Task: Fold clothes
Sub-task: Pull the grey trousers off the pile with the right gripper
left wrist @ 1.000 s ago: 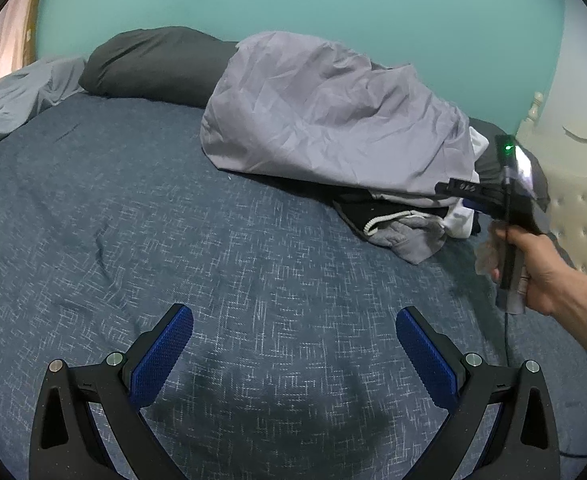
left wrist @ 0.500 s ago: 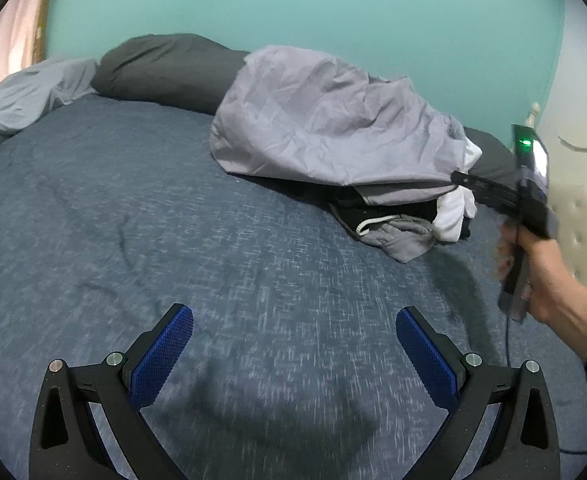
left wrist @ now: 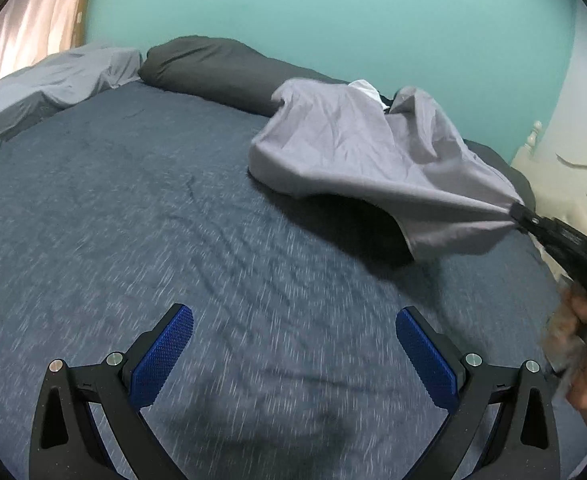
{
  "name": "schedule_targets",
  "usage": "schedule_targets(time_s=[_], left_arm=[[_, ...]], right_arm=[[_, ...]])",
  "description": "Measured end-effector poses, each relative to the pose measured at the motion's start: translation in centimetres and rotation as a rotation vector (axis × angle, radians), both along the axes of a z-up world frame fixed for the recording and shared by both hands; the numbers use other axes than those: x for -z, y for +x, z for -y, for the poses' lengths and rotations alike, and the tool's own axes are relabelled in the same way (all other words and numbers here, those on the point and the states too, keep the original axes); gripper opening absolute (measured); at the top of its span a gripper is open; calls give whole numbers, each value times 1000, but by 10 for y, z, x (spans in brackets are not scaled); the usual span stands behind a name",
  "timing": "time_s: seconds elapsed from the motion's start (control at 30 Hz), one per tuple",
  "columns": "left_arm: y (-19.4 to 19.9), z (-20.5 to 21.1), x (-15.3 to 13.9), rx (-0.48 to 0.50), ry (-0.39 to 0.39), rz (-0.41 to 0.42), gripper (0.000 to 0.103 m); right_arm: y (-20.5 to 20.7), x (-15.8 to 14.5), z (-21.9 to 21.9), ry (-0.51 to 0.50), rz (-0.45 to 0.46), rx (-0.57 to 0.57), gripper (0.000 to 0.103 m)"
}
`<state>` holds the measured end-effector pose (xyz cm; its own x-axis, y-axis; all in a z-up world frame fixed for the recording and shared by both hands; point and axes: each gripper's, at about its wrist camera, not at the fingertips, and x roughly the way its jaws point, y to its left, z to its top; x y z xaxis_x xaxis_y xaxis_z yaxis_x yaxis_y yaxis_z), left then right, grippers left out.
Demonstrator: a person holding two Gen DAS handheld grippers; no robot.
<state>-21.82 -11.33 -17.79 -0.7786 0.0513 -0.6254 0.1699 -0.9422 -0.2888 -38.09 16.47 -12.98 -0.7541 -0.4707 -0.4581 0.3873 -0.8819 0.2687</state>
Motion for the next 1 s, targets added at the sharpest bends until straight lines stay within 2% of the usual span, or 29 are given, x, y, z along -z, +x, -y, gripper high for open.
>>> schedule_targets(time_s=[0.2,0.4,0.53,0.77,0.87,1.0], left_arm=[[41,-5,1,7,1,3,103],[59,-14,11,30,-15,18,103],[58,-21,22,55,-23,26,103],[51,-21,34,58,-32,29,103],[45,-21,42,45,-56,44,103],[41,-19,45,39,-69,51,103]], right_arm=[[84,10,-18,-72,43,-1,2],[143,46,-30,-35,110,28,2],[151,68,-34,-19,172,68,2],[155,106,-44,-71,270,124,5],[161,108,-45,-43,275,132,6],[172,96,-47,-7,249,149,6]])
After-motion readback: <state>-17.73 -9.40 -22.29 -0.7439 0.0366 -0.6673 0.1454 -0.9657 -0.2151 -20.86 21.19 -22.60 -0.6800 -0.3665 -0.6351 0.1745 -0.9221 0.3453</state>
